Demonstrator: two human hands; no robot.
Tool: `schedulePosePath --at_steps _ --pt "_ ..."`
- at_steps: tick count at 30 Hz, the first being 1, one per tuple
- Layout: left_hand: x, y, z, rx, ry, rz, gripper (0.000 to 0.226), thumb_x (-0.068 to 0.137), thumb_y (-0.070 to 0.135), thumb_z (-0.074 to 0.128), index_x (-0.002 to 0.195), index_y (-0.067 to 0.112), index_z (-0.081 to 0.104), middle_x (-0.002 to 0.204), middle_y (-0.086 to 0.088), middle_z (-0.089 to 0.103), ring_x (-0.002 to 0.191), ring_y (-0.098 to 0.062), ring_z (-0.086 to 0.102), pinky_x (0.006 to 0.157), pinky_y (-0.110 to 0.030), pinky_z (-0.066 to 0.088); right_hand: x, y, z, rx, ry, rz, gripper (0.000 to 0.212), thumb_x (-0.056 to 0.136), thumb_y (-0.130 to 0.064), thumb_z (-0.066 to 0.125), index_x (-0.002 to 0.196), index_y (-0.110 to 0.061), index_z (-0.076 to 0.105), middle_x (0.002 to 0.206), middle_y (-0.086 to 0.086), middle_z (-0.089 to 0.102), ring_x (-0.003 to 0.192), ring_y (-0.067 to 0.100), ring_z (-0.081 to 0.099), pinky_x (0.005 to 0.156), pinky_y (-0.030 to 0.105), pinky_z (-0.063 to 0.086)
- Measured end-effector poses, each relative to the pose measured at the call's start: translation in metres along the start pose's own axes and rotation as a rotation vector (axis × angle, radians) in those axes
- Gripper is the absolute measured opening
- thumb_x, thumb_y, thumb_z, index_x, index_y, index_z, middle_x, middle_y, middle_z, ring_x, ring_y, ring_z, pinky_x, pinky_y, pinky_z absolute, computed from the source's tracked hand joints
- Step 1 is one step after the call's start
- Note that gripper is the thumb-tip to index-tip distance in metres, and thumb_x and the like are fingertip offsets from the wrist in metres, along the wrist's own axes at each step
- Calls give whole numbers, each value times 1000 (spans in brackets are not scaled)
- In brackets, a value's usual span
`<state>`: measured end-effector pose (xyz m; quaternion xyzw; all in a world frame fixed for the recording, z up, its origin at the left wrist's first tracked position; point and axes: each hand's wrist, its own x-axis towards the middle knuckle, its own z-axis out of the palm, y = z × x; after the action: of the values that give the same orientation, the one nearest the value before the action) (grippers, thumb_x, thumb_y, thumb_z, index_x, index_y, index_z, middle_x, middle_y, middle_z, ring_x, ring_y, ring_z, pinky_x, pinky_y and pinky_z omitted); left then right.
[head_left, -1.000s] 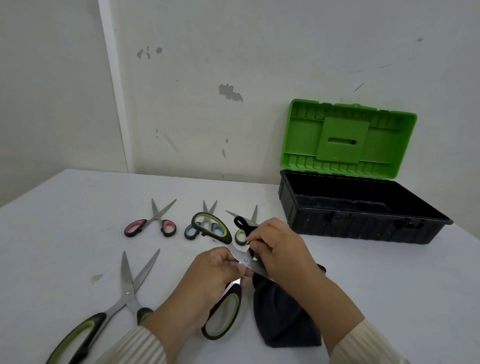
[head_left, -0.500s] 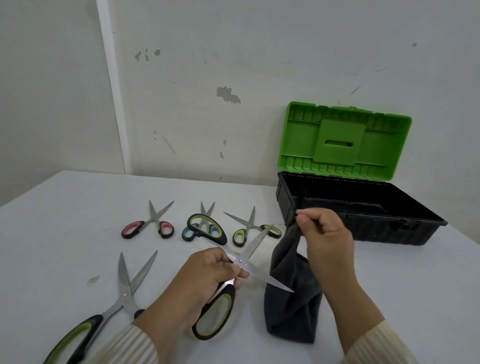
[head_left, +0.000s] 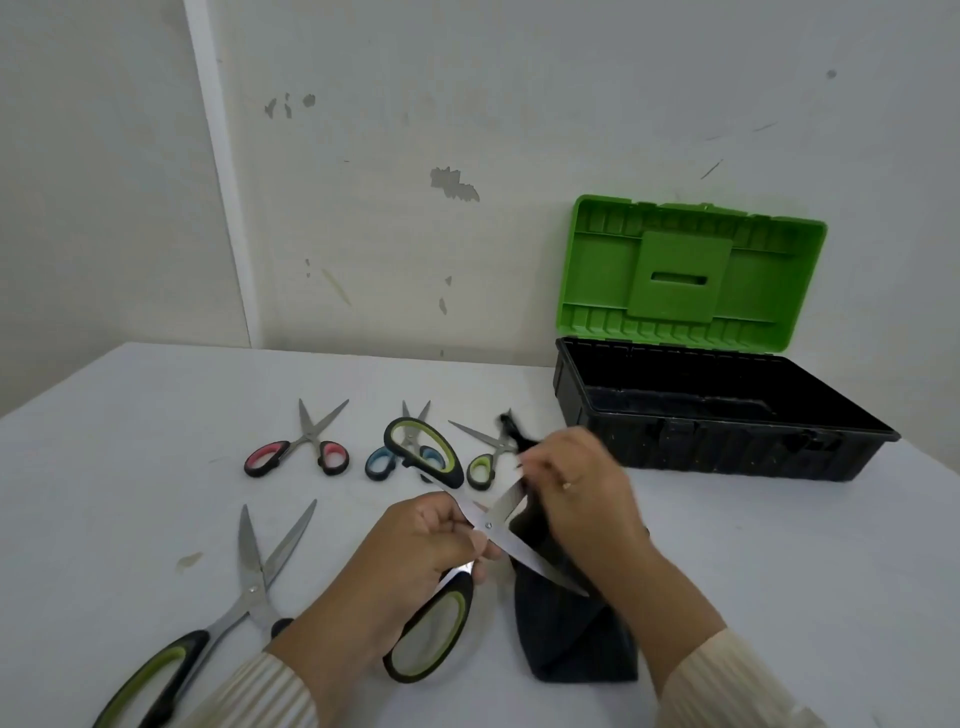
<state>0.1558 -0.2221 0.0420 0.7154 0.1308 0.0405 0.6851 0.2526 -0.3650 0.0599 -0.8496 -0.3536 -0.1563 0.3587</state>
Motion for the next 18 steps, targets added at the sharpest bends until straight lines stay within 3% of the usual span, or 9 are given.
schedulePosePath --at_steps 3,6,8,11,14,18 --pt "-4 7 1 -26 -2 4 12 88 0 56 87 1 68 72 -10 75 58 -12 62 67 -25 52 4 25 -15 111 212 274 14 85 -11 59 80 -20 67 89 -3 62 81 0 55 74 9 41" --pt "0 12 -5 -207 196 19 18 86 3 59 72 7 69 69 -11 74 56 -14 60 54 -24 47 -1 33 -19 219 37 494 13 85 -14 59 81 -21 69 86 -4 67 77 10 60 75 30 53" --pt "4 14 -14 -414 348 42 22 85 4 59 67 8 70 70 -16 71 58 -19 58 60 -31 45 -2 21 -20 418 -100 563 15 83 -9 60 85 -20 70 72 -3 65 60 10 55 59 28 51" --pt "6 18 -21 -653 414 69 13 86 2 57 79 1 67 65 -12 64 51 -16 56 56 -28 47 -7 -8 -11 581 -302 539 11 84 -16 61 87 -20 71 70 1 68 47 6 46 48 20 40" --pt "4 17 -9 -678 358 40 13 88 4 55 85 -1 67 53 -7 55 44 -15 51 42 -22 45 -16 -41 10 583 -455 447 15 87 -30 58 88 -21 70 78 2 70 44 -3 47 45 13 39" --pt "9 12 -2 -694 338 57 12 88 9 58 79 5 64 74 -7 66 62 -14 57 61 -29 46 -21 -48 17 605 -442 461 9 88 -18 59 85 -16 67 65 -6 62 40 -3 47 41 10 36"
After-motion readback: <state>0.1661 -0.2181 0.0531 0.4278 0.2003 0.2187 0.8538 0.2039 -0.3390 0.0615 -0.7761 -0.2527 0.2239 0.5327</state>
